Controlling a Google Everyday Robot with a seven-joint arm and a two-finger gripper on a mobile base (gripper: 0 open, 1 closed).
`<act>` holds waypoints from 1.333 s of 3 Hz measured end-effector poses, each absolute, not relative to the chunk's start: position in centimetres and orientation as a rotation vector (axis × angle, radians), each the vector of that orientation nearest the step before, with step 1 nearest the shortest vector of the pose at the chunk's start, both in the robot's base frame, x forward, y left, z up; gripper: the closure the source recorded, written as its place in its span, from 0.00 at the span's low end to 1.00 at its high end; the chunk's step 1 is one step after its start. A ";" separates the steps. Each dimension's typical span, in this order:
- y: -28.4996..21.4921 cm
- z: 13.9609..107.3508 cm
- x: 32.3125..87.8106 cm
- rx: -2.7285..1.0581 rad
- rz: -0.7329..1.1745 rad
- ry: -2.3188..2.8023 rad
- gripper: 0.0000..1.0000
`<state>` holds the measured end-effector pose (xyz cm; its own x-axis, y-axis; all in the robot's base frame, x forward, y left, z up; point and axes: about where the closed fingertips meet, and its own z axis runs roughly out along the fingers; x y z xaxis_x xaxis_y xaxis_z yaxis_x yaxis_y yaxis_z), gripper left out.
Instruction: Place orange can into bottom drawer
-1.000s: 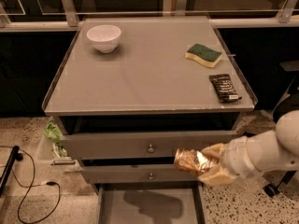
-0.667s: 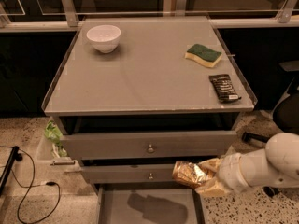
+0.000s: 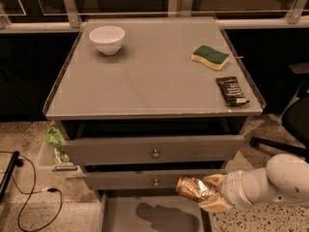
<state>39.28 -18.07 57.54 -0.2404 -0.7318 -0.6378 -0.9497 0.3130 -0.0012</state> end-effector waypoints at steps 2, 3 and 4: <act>-17.1 50.5 39.2 -1.430 0.652 2.154 1.00; -15.8 44.8 39.1 -1.403 0.670 2.148 1.00; -14.7 40.5 39.9 -1.402 0.641 2.078 1.00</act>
Offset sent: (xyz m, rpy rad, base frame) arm 0.0022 0.0237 -0.1534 0.0542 0.2716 -0.0792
